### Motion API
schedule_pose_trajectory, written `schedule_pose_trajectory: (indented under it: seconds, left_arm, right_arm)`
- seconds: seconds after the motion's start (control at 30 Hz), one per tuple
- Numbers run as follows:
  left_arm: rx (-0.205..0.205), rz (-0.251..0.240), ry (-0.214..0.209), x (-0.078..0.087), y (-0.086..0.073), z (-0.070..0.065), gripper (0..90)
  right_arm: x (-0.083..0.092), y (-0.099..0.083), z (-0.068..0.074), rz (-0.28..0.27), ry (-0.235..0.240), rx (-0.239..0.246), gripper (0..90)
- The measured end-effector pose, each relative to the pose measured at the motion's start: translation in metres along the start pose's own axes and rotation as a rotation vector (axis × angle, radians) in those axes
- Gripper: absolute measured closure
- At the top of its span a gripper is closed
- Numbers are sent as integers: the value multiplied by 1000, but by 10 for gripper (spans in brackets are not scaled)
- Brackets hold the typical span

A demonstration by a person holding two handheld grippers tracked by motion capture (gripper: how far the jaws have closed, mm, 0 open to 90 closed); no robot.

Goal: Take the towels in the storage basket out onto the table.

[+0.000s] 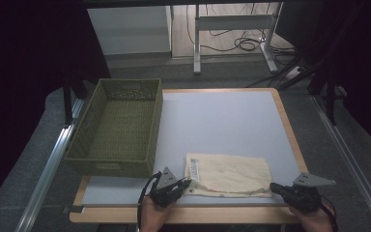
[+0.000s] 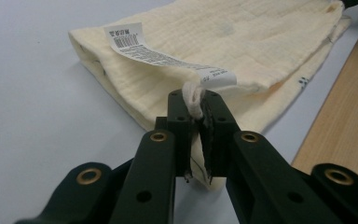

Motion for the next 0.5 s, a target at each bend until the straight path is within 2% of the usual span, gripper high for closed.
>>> schedule_pose_trajectory:
  seconds: [0.13,0.23,0.4,0.5]
  left_arm:
    - [2,15,-20,-2,-7,-5,796]
    - [9,25,-43,0,-12,-7,694]
    - [31,10,-67,16,-15,-7,546]
    - [34,-1,-63,23,-13,-5,520]
  right_arm:
    - [-1,-4,0,5,8,-12,869]
    - [-1,-8,-1,8,21,-26,847]
    - [12,-11,-5,-5,10,-41,755]
    - [19,-10,-7,-16,4,-49,749]
Point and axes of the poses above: each handheld gripper's, and its own axes: x roughly backward along the jaws, y roughly out of its top, z roughly to its left, the point moved 8 cm from there along -x, roughly forward along the jaws, and after that the axes turned 15 degrees about z, right-handed, at the moved point
